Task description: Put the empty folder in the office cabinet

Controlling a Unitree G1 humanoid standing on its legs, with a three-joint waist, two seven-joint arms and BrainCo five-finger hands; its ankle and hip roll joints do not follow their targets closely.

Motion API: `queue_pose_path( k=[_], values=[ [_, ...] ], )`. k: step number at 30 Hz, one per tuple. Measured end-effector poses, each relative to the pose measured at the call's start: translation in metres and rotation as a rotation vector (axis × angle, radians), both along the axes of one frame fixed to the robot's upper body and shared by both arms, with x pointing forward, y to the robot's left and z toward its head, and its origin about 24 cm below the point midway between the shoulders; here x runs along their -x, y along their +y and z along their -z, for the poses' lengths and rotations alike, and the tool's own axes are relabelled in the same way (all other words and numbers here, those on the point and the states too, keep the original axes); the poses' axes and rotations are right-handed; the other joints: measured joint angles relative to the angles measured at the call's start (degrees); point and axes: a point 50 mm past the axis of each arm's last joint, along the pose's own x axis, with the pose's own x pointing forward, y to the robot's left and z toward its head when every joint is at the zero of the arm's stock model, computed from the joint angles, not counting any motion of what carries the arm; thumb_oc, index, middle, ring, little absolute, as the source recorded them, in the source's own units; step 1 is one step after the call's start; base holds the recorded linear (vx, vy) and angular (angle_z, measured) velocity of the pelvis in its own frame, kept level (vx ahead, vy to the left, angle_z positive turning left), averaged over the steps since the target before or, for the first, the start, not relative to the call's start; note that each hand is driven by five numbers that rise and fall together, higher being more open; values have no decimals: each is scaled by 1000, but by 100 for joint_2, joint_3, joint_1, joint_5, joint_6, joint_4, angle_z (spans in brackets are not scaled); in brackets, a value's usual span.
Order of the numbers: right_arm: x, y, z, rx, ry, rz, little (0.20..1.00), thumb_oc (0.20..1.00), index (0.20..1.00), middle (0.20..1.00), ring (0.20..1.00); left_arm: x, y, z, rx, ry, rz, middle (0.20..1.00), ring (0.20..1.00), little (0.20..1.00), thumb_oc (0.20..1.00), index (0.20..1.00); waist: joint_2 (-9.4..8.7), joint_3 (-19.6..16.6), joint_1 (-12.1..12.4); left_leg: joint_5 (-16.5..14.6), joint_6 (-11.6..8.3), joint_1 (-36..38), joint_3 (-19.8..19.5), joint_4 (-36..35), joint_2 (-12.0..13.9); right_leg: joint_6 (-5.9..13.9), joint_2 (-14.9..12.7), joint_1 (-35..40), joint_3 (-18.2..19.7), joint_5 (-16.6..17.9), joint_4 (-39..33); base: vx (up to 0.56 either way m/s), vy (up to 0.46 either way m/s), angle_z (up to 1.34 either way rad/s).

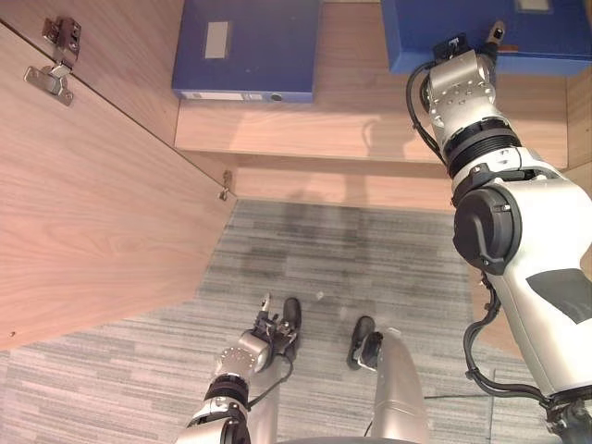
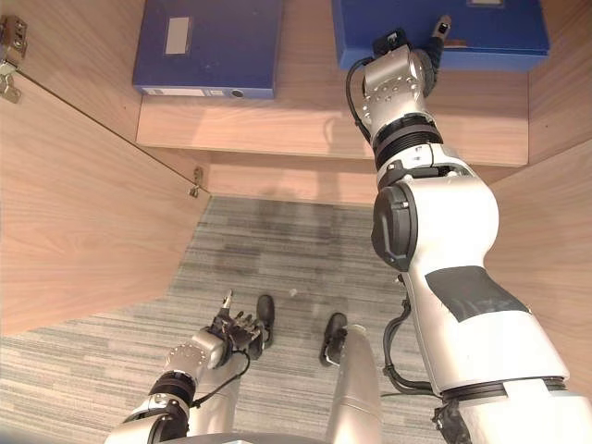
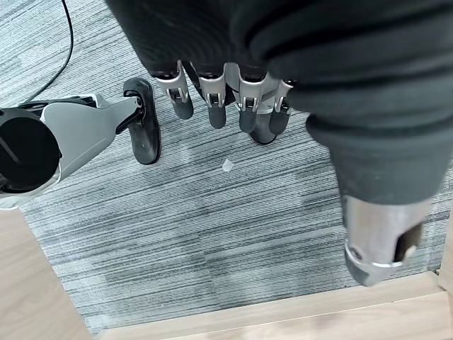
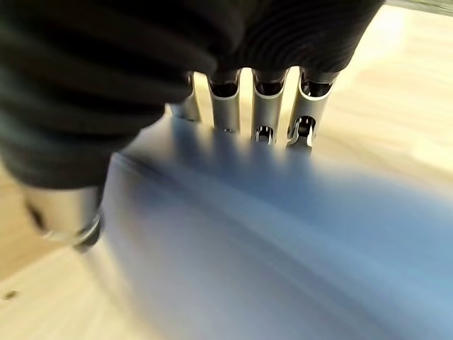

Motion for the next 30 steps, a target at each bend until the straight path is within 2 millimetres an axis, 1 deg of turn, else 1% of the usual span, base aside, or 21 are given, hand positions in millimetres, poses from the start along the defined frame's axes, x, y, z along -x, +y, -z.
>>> queue_pose_path(
  k=[2,4,5,6,8,9,10,11,14,15,16,20,22,25,29,30],
  values=[
    [-2,6,2,-14,-5,-78,1000,1000,1000,1000,1000,-2,1,-2,0,-4,-8,1000,1000,1000,1000,1000,-45,28,-5,1,-1,-3,-1,6,0,-2,0,-7,2,0,7,0,0,0],
    [-5,9,7,22,-7,-159,1000,1000,1000,1000,1000,-1,2,-2,12,1,-22,1000,1000,1000,1000,1000,-103,37,-3,1,-1,-4,-4,15,0,-4,0,-3,-1,-11,23,-19,-25,1],
    [-9,0,22,235,32,-322,1000,1000,1000,1000,1000,0,4,-3,37,-8,-38,1000,1000,1000,1000,1000,-175,54,61,1,-1,-5,-16,30,1,-8,-3,-1,-8,-13,40,-40,-43,4],
    [-7,-14,45,378,154,-456,1000,1000,1000,1000,1000,-2,3,-6,61,-16,-39,1000,1000,1000,1000,1000,-238,75,189,4,-5,-7,-26,37,0,-21,-12,3,-22,-20,68,-56,-43,5],
    [2,-13,81,474,342,-696,1000,1000,1000,1000,1000,-3,2,-8,47,-7,-26,1000,1000,1000,1000,1000,-260,69,197,4,-5,-7,-45,68,-1,-29,-30,17,-52,-25,83,-35,-14,3],
    [5,-10,90,488,380,-806,1000,1000,1000,1000,1000,-3,1,-9,33,-2,-13,1000,1000,1000,1000,1000,-264,72,186,5,-5,-9,-41,68,-3,-29,-35,11,-53,-25,84,0,0,0],
    [9,-7,97,476,405,-876,1000,1000,1000,1000,1000,-3,0,-9,24,7,-6,1000,1000,1000,1000,1000,-264,72,186,5,-5,-9,-34,76,-8,-29,-46,6,-48,-26,100,-30,3,0],
    [11,-5,100,481,419,-921,1000,1000,1000,1000,1000,-3,0,-9,27,10,-8,1000,1000,1000,1000,1000,-265,72,187,5,-5,-10,-35,59,-10,-29,-47,6,-46,-26,107,0,0,0],
    [18,-2,109,578,477,-1100,1000,1000,1000,1000,1000,-3,0,-9,42,19,-21,1000,1000,1000,1000,1000,-270,68,206,6,-4,-22,-35,36,-24,-29,-63,-8,-45,-26,112,-12,4,1],
    [20,-2,112,628,504,-1166,1000,1000,1000,1000,1000,-4,-1,-10,35,19,-12,1000,1000,1000,1000,1000,-277,63,210,6,-3,-42,-32,34,-35,-25,-73,-28,-40,-27,113,-32,16,1],
    [20,-3,112,773,571,-1234,1000,1000,1000,1000,1000,-5,-1,-12,26,23,-6,1000,1000,1000,1000,1000,-283,61,208,7,-1,-62,-16,27,-40,-22,-78,-62,-22,-25,117,0,0,0],
    [24,-10,111,924,674,-1339,1000,1000,1000,1000,1000,-5,-2,-13,34,33,-5,1000,1000,1000,1000,1000,-304,55,223,7,-1,-80,-5,48,-56,-21,-92,-106,-2,-26,132,-3,8,0],
    [24,-14,110,987,732,-1348,1000,1000,1000,1000,1000,-5,-2,-13,39,33,-11,1000,1000,1000,1000,1000,-306,56,214,7,-2,-80,-5,43,-58,-20,-92,-108,-1,-27,125,0,0,0],
    [25,-18,109,1016,763,-1355,1000,1000,1000,1000,1000,-5,-1,-13,44,35,-19,1000,1000,1000,1000,1000,-308,55,204,7,-1,-80,-3,43,-58,-19,-92,-106,2,-27,125,0,0,0],
    [25,-13,109,1093,818,-1400,1000,1000,1000,1000,1000,-4,0,-12,46,37,-25,1000,1000,1000,1000,1000,-315,54,172,7,-1,-69,-2,46,-58,-18,-91,-97,7,-26,125,-12,8,0],
    [25,-9,114,1146,861,-1443,1000,1000,1000,1000,1000,-4,1,-12,43,47,-30,1000,1000,1000,1000,1000,-341,55,163,10,-1,-27,0,9,-58,-14,-85,-59,8,-24,101,-44,28,-1]
  ],
)
